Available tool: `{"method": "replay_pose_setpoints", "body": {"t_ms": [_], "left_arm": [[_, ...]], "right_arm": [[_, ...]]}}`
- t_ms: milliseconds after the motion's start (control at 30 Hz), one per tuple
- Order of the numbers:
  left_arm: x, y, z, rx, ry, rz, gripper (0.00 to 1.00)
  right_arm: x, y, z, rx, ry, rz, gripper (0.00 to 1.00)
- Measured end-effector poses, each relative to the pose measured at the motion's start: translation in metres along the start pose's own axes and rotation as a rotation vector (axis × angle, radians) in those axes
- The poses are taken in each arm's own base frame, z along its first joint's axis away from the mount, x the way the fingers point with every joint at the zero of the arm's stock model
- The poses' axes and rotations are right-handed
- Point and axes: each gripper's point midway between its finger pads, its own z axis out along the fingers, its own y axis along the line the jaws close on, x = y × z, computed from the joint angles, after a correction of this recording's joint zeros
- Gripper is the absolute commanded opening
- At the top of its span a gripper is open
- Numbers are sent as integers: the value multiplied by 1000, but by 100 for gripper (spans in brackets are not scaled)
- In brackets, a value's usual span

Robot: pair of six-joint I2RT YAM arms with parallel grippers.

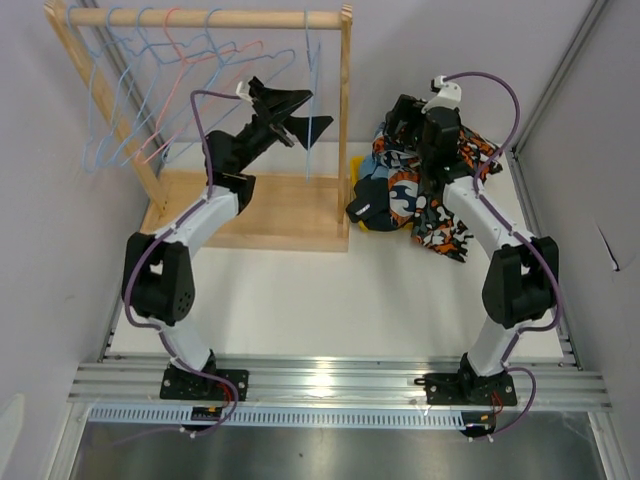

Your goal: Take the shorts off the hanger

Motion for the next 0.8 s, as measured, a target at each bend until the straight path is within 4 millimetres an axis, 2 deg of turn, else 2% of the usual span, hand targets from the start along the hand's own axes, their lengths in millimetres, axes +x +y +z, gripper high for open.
{"method": "replay_pose_setpoints", "body": {"t_ms": [133, 267, 367, 567, 700, 800], "left_arm": [[20, -17, -15, -8, 1, 37, 99], [37, -18, -33, -81, -21, 64, 99], [43, -19, -43, -170, -55, 124, 99], [39, -27, -64, -375, -180, 329, 99], [23, -26, -73, -518, -244, 447, 99], [8, -15, -78, -629, -264, 507, 99]], "right_arm": [[20, -9, -12, 37, 61, -2, 99], [34, -3, -50, 35, 119, 1, 99], [23, 13, -87, -5, 106, 14, 100], [-24, 46, -174, -116, -6, 58, 100], [-38, 45, -215, -141, -45, 83, 100], [-33, 37, -234, -137, -38, 90, 99]]}}
